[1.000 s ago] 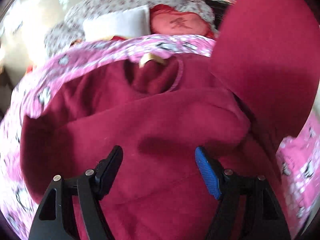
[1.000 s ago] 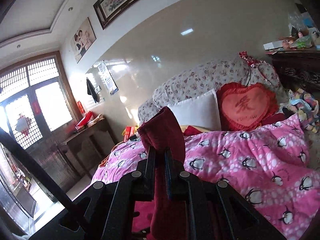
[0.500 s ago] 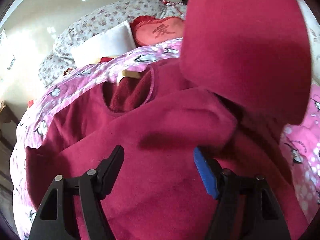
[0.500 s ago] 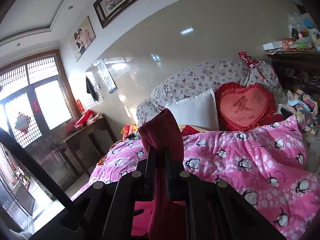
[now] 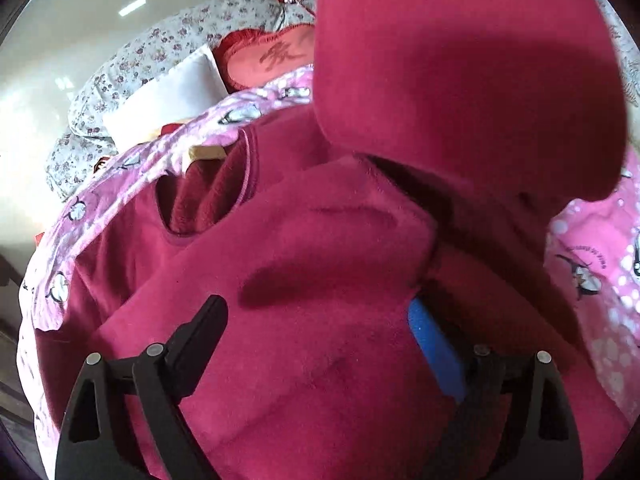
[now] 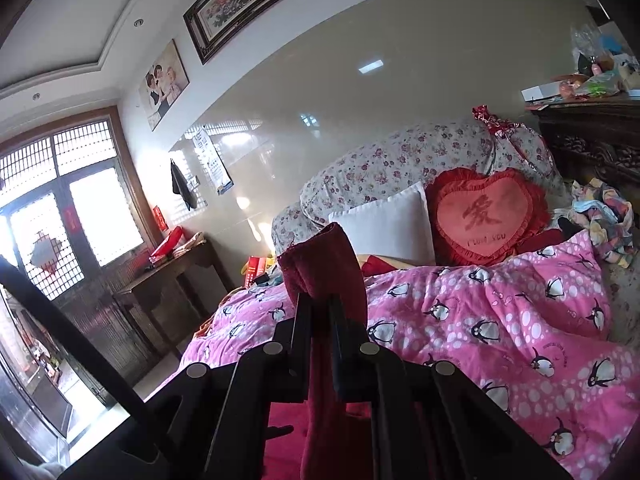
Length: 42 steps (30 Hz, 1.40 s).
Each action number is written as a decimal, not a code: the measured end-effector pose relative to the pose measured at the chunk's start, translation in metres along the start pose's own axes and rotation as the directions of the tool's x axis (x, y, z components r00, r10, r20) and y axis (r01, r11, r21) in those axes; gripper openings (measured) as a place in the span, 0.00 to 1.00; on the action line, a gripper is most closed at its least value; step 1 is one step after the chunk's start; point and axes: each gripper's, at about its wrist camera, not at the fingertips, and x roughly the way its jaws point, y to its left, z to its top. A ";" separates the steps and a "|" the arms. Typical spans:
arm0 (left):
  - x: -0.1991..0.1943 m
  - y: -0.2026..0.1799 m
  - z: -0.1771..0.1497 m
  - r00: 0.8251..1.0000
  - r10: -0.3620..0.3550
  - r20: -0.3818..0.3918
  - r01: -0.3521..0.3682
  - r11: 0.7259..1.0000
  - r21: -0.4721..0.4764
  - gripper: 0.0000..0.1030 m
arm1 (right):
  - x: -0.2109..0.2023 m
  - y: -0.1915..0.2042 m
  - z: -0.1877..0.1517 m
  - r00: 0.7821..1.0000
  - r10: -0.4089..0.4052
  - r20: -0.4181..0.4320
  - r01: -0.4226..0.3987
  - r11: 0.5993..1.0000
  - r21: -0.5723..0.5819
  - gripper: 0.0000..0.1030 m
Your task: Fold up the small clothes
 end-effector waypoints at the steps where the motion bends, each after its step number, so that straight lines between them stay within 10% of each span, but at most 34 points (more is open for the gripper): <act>1: 0.001 0.001 0.000 1.000 -0.018 0.005 0.018 1.000 -0.014 0.80 | 0.000 0.000 0.000 1.000 -0.002 0.001 0.002 1.000 -0.002 0.09; 3: 0.002 0.007 0.004 0.996 -0.094 0.008 0.094 0.994 -0.059 0.29 | -0.001 0.000 0.002 1.000 -0.011 0.011 0.011 1.000 -0.003 0.09; 5: -0.003 0.012 0.010 0.991 -0.130 0.027 0.132 0.986 -0.105 0.07 | -0.006 -0.001 0.005 0.999 -0.013 0.032 0.013 1.000 0.003 0.09; 9: -0.013 0.031 0.024 0.977 -0.190 0.100 0.209 0.947 -0.244 0.06 | -0.025 -0.003 0.015 0.995 -0.017 0.096 0.016 1.000 0.009 0.08; 14: -0.041 0.030 0.047 0.901 -0.351 0.255 0.415 0.871 -0.264 0.06 | -0.042 -0.005 0.027 0.989 -0.029 0.146 0.027 1.000 0.013 0.08; 22: 0.014 0.022 0.050 0.874 -0.465 0.144 0.484 0.803 -0.347 0.10 | -0.043 -0.004 0.029 0.989 -0.031 0.145 0.027 0.999 0.028 0.08; 24: 0.003 0.022 0.044 0.869 -0.472 0.149 0.494 0.801 -0.339 0.31 | -0.040 0.002 0.028 0.990 -0.025 0.137 0.022 1.000 0.018 0.08; 27: -0.037 0.040 0.033 0.894 -0.416 0.168 0.449 0.836 -0.315 0.69 | -0.036 0.012 0.029 0.992 -0.014 0.125 0.015 1.000 -0.004 0.08; 34: -0.084 0.118 0.003 0.979 -0.155 0.129 0.189 0.930 -0.316 0.71 | -0.019 0.034 0.022 0.995 0.043 0.085 -0.041 0.999 -0.023 0.08; 42: -0.050 0.196 -0.055 0.995 0.035 -0.090 -0.073 0.889 -0.453 0.71 | 0.019 0.073 0.002 0.994 0.106 0.000 -0.106 0.992 -0.064 0.08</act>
